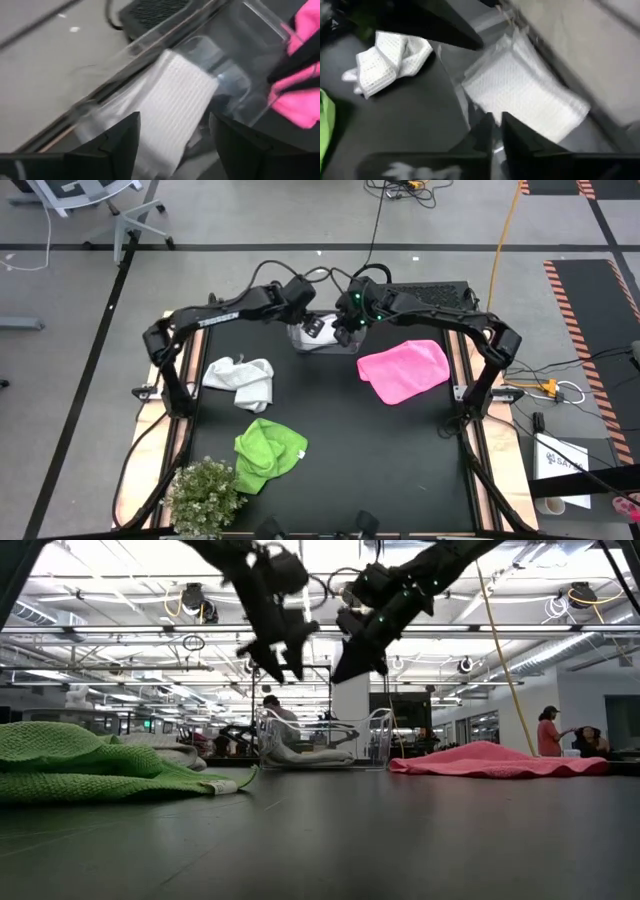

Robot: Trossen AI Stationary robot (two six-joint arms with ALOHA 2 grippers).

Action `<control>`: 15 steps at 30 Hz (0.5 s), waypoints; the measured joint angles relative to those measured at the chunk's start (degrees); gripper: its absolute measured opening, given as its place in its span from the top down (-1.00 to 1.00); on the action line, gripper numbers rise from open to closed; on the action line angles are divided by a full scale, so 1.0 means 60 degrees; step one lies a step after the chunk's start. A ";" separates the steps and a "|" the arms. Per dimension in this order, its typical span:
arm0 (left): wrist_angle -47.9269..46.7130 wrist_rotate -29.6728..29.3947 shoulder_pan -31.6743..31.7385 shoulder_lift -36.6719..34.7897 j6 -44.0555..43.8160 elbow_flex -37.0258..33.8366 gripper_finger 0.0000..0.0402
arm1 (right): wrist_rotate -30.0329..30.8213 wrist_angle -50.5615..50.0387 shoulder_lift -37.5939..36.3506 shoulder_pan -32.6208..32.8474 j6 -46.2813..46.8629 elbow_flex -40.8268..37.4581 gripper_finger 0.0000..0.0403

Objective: Fold microfiber towels
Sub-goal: Put the right gray microfiber cloth into the transparent bin

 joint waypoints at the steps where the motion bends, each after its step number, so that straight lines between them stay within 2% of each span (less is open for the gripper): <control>1: -0.0498 -0.0427 -0.0142 -0.0198 0.0003 0.0051 -0.13 | 0.0012 -0.0043 -0.0002 -0.0008 -0.0149 0.0103 0.96; 6: -0.3170 -0.2238 -0.1054 -0.1586 -0.0759 0.0070 0.05 | 0.0005 -0.0187 0.0115 -0.0238 -0.0166 0.0154 1.00; 10: -0.5029 -0.3382 -0.2013 -0.2784 -0.2279 0.0066 0.24 | -0.0952 -0.0007 0.0592 -0.0305 -0.0016 0.0239 1.00; 15: -0.6724 -0.4610 -0.3146 -0.3920 -0.4546 0.0066 0.46 | -0.1485 -0.0804 0.1960 -0.0081 -0.0307 0.1714 1.00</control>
